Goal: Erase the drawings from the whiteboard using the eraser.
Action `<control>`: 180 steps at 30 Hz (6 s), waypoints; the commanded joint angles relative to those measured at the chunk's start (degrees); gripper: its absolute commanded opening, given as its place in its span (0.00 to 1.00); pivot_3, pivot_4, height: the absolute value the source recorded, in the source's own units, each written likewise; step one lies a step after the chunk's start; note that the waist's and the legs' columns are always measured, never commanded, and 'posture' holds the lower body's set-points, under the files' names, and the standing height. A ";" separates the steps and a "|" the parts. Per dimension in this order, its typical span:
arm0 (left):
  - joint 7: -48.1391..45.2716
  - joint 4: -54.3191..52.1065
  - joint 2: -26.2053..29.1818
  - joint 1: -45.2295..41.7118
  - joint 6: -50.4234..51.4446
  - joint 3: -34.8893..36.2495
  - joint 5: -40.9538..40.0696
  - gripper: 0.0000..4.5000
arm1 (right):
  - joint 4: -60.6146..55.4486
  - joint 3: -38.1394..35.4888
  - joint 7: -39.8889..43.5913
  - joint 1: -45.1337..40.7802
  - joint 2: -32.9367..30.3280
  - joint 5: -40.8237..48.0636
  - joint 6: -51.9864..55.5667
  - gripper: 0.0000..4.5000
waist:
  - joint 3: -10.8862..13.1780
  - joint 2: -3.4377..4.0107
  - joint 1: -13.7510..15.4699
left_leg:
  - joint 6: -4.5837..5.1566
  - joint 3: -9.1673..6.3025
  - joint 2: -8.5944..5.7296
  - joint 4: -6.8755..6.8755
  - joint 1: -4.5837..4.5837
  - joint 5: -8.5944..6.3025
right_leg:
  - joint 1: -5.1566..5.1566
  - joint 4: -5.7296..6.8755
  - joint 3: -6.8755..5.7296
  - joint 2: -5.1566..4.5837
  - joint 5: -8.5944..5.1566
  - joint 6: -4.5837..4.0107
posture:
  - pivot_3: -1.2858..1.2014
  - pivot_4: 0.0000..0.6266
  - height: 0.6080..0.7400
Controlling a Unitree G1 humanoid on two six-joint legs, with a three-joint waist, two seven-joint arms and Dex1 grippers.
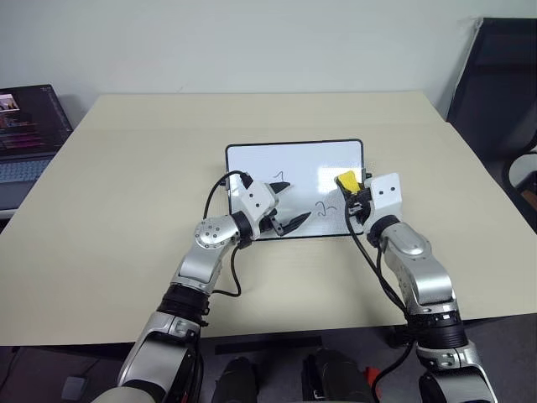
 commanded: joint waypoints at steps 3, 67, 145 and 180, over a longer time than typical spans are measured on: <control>0.16 -1.16 -0.73 -1.42 -0.96 0.60 -0.37 1.00 | 1.95 -2.18 -0.59 -2.02 -0.64 -0.20 -2.16 0.24 | 0.00 0.00 0.02 | 0.02 0.00 -0.01 0.02 0.00 0.01 | 0.00 0.00 0.00 0.00 0.03 0.01 | 0.52 0.24 1.00; -0.74 -15.04 4.27 9.54 5.22 0.99 -1.35 1.00 | -3.69 5.66 16.48 13.15 -15.95 -9.41 -5.86 0.24 | 0.00 -0.04 0.49 | 0.03 -0.02 -0.02 0.04 0.08 0.02 | 0.11 -0.04 -0.02 -0.03 0.03 -0.05 | 0.52 0.24 1.00; 4.18 -13.48 4.37 10.23 1.92 3.06 2.21 1.00 | -5.31 3.02 13.06 4.12 -6.71 -3.02 -11.41 0.24 | 0.04 -0.04 0.01 | 0.03 -0.02 0.04 -0.08 -0.11 0.01 | -0.12 -0.09 -0.01 0.04 0.02 -0.05 | 0.52 0.24 1.00; 8.71 -13.65 6.22 10.20 2.24 4.35 4.51 1.00 | 17.11 13.17 7.55 -15.05 5.19 -13.97 -15.52 0.24 | 0.09 0.02 0.23 | 0.03 -0.07 0.07 -0.11 -0.20 0.01 | -0.20 -0.06 -0.01 -0.05 0.01 -0.09 | 0.52 0.24 1.00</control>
